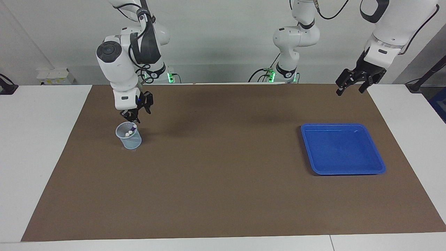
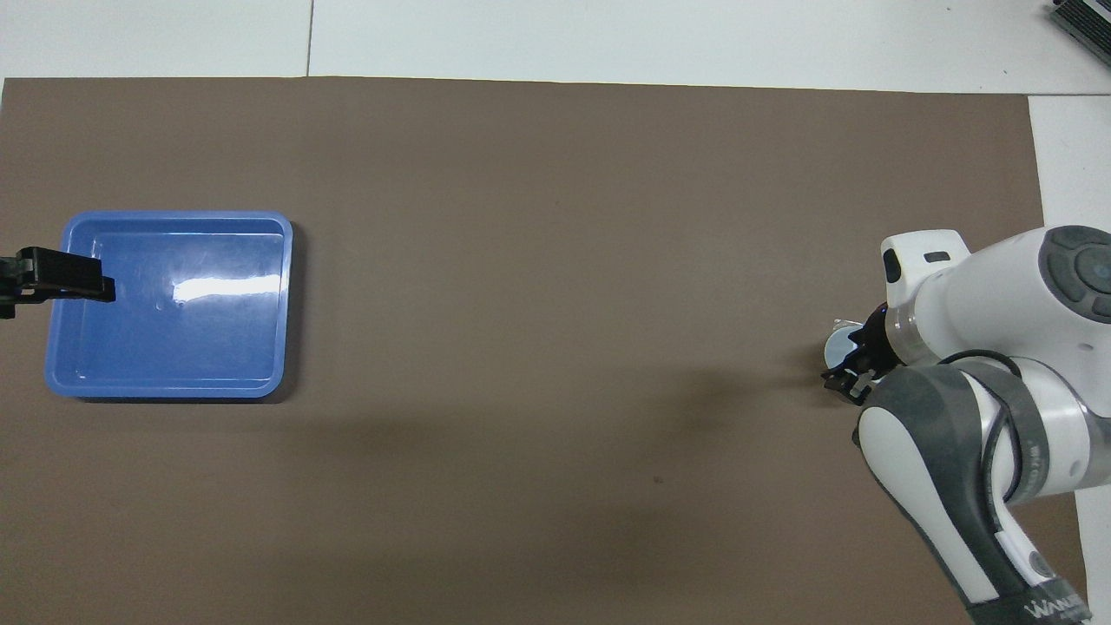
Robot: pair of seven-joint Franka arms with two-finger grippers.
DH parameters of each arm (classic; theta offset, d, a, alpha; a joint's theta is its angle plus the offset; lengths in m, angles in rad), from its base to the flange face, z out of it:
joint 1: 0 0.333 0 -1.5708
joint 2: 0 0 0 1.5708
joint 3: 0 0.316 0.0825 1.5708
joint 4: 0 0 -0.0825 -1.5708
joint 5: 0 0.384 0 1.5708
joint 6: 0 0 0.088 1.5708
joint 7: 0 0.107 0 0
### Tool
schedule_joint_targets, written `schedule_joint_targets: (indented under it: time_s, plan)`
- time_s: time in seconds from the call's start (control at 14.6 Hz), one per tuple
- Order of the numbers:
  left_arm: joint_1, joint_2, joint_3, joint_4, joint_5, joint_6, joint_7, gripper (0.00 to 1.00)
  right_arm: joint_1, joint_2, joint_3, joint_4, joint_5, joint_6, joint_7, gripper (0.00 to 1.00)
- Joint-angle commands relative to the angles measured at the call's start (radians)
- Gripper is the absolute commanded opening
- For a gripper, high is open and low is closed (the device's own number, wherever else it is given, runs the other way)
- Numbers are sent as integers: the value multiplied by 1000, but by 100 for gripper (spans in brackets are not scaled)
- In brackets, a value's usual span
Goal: Right arm passes pens to left for tray arrangement
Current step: 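Grasp the purple pen with the right gripper while the left gripper advances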
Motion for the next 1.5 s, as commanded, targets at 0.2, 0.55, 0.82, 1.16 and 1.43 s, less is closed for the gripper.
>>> schedule_joint_targets:
  time_s: [0.2, 0.55, 0.82, 1.16, 1.43]
  plan:
    - [-10, -45, -8, -64, -13, -19, -61, 100, -27, -5, -4, -55, 18, 53, -15, 56]
    - [-76, -110, -8, -182, -131, 13, -199, 100, -33, 23, -4, -56, 12, 93, -15, 46]
    - [-77, -175, -8, -304, -322, 78, -339, 100, -50, 46, -4, -59, 0, 138, -18, 46]
    - [-168, -260, -23, -479, -405, 251, -641, 100, -59, 46, -4, -102, -11, 182, -24, 46]
    - [-173, -280, -23, -525, -537, 311, -848, 100, -68, 46, -4, -102, -11, 176, -30, 46]
